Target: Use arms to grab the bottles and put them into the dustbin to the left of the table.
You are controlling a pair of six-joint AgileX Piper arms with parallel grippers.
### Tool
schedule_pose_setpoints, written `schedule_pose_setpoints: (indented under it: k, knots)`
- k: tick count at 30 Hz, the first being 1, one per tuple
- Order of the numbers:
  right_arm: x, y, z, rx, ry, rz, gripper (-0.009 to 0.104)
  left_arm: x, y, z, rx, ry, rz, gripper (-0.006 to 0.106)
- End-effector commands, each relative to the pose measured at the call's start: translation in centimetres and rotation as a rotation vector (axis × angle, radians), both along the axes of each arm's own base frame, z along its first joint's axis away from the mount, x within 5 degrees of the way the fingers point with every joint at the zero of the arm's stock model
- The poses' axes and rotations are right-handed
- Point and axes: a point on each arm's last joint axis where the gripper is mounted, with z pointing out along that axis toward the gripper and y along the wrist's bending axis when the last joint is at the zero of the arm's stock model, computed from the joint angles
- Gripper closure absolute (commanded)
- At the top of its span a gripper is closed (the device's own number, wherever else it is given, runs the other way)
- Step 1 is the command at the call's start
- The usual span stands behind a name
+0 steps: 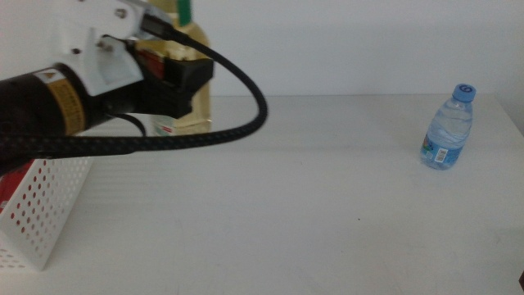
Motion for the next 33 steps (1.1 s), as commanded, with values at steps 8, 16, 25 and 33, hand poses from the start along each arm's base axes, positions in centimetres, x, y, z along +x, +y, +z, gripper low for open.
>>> schedule_pose_setpoints:
  k: [8, 16, 25, 33]
  knots:
    - [-0.1, -0.1, 1.1, -0.01, -0.107, -0.013, 0.035, -2.0, 1.4, 3.6, -0.053, -0.091, 0.036, 0.105]
    - [-0.1, -0.1, 1.1, -0.01, -0.107, -0.013, 0.035, -2.1, 1.7, 4.2, -0.116, -0.101, 0.071, 0.105]
    - [-0.1, -0.1, 1.1, -0.01, -0.107, -0.013, 0.035, -1.3, 3.6, 2.7, -0.089, -0.051, 0.301, 0.105]
    - [-0.1, -0.1, 1.1, -0.01, -0.107, -0.013, 0.035, -1.5, 4.7, 3.2, 0.15, 0.035, 0.376, 0.105]
